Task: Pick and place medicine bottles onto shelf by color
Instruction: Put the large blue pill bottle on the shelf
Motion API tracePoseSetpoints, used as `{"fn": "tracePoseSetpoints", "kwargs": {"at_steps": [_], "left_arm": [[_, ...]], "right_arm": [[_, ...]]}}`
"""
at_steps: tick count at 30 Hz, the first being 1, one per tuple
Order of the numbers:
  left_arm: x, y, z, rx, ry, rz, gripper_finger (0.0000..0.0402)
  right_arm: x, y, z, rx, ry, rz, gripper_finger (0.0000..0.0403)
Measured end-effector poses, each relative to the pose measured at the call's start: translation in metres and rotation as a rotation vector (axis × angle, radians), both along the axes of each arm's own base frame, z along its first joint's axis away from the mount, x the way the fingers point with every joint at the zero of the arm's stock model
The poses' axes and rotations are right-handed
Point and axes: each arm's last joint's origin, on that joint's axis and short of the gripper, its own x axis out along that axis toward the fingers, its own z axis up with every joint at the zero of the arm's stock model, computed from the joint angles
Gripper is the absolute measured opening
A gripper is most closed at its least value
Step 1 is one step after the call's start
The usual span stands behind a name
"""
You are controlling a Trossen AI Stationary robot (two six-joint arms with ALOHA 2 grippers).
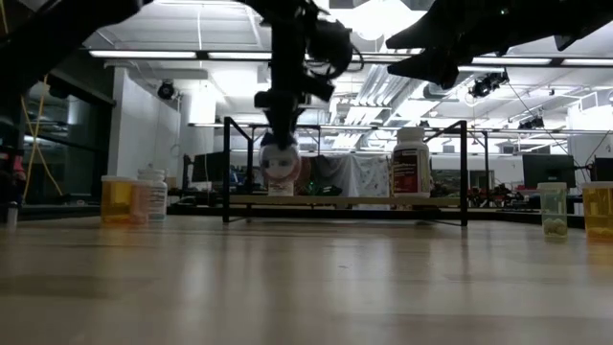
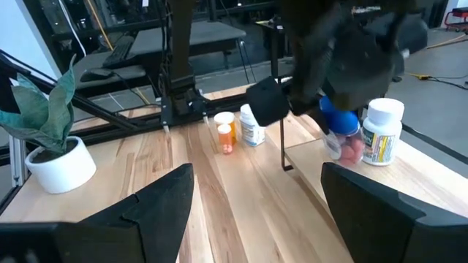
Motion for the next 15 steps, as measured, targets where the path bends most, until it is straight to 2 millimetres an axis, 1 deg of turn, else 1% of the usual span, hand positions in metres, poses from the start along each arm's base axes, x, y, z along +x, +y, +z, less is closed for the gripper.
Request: {"fn": "tracePoseSetpoints", "kwargs": {"at_steps": [4, 9, 15], "left_arm": [[-0.003, 0.009, -0.011, -0.024, 0.043, 0.027, 0.0179], [0.0, 0.012, -0.012, -0.078, -0.017, 0.021, 0.018], [0.0, 0.014, -0.012, -0.077, -0.03, 0.026, 0.018]], "right_arm": [[0.0, 0.0, 0.0, 0.001, -0.001, 0.0, 0.0291], [0.0, 0.0, 0.0, 0.002, -0.002, 0.0, 0.0291], [0.0, 0.0, 0.0, 0.003, -0.002, 0.0, 0.0291]]}}
